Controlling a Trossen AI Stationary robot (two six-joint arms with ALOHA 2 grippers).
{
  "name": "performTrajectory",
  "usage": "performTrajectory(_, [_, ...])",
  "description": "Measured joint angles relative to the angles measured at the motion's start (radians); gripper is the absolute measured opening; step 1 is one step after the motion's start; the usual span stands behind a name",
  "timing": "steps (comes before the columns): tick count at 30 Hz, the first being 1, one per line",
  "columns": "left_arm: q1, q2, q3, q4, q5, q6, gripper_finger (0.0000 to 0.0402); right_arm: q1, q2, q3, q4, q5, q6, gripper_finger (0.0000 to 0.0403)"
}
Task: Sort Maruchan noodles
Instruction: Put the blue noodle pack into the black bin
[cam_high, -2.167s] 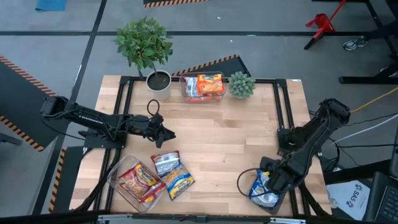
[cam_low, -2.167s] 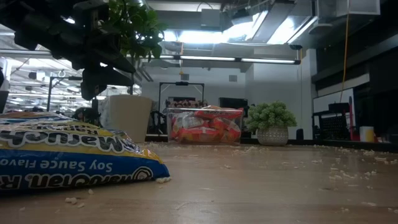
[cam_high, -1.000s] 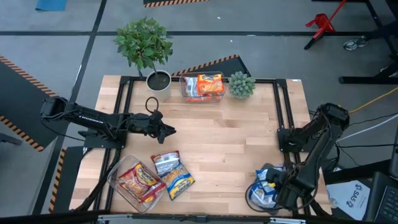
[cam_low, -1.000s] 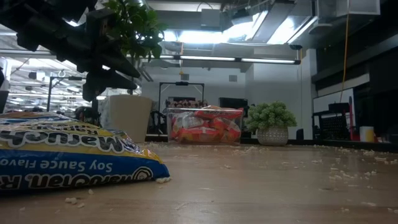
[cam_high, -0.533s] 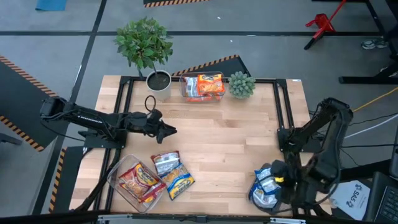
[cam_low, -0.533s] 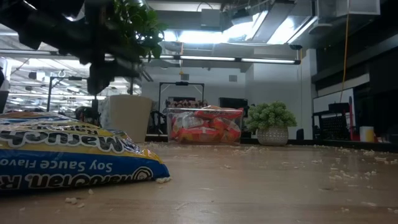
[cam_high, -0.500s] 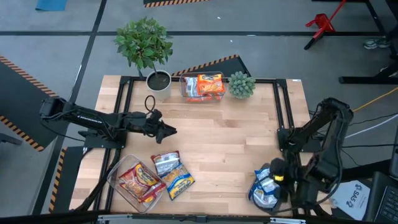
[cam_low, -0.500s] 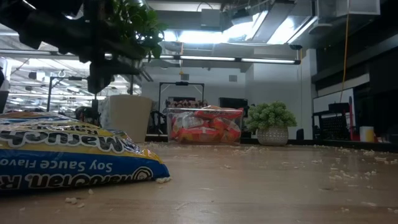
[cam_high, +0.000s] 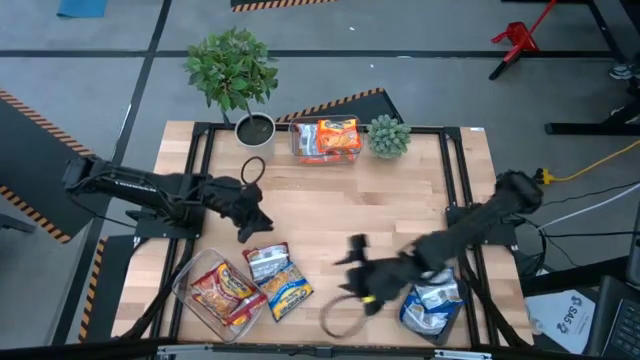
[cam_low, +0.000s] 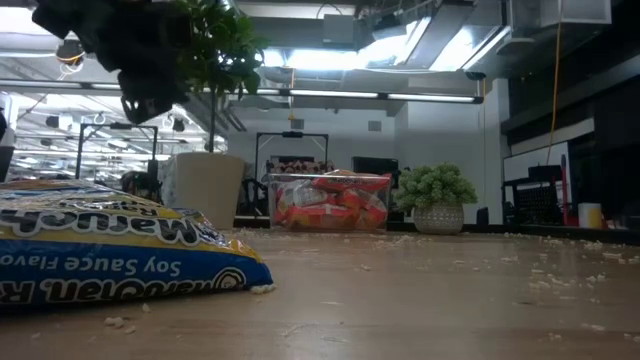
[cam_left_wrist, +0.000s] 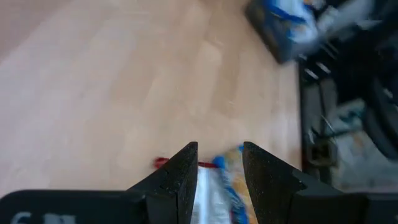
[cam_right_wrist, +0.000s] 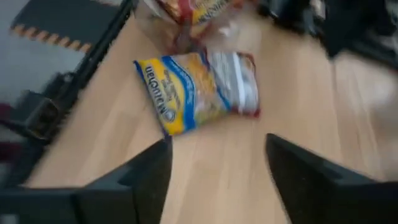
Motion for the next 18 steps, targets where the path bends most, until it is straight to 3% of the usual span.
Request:
performTrajectory(3, [-0.038,0.007,0.003,0.015,0.046,0.046,0.0121,-0.056,0.094,0.0,0.177,-0.094,-0.239,0.0269])
performTrajectory(7, [-0.119,0.048,-0.022,0.033,0.039,0.074,0.0121,-0.074,0.194,0.0,0.351,-0.157,-0.468,0.0281])
performTrajectory(18, [-0.272,0.295,-0.067,0.337,-0.075,0.074,0.0121,-0.067,0.337,0.0,0.471,-0.058,-0.532,0.0282])
